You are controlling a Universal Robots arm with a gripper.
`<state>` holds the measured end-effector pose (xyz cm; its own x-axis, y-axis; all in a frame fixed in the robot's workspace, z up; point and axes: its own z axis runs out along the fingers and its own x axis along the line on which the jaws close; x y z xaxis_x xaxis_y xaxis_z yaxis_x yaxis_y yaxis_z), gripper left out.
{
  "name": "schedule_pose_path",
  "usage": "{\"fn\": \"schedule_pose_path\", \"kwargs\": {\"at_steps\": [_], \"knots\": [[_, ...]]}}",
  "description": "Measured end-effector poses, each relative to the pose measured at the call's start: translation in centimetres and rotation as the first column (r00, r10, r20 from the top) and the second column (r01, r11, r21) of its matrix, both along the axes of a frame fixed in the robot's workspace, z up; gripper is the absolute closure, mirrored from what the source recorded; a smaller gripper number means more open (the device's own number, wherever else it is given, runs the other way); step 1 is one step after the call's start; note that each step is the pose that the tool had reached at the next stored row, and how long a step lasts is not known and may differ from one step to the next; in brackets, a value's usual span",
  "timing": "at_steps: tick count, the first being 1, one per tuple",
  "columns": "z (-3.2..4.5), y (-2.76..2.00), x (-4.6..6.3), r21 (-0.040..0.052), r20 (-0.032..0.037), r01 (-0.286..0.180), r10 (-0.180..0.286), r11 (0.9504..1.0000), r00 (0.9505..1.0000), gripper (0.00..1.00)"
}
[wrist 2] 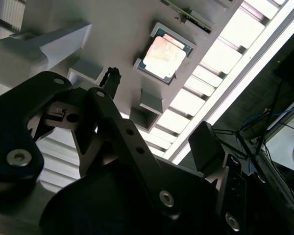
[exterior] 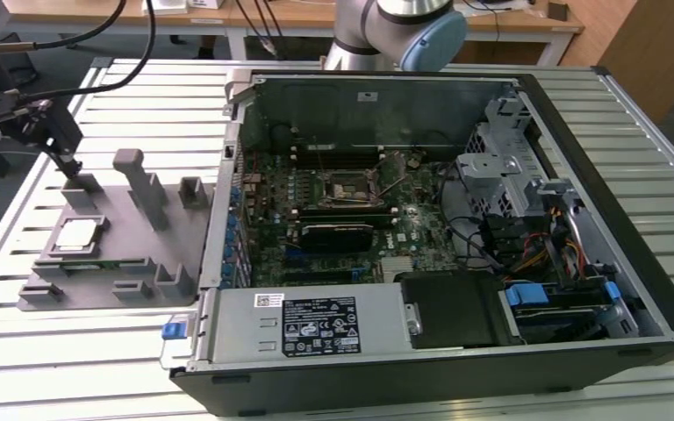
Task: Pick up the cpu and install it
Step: 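Pick up the cpu and move it towards the insertion slot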
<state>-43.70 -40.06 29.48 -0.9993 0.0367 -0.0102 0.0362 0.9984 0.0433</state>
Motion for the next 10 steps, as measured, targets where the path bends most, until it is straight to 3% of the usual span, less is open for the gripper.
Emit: {"fn": "schedule_pose_path", "kwargs": {"at_steps": [10], "knots": [[-1.15,0.0,0.0,0.0003,0.0,0.0,0.0,1.0,1.0,0.17]]}}
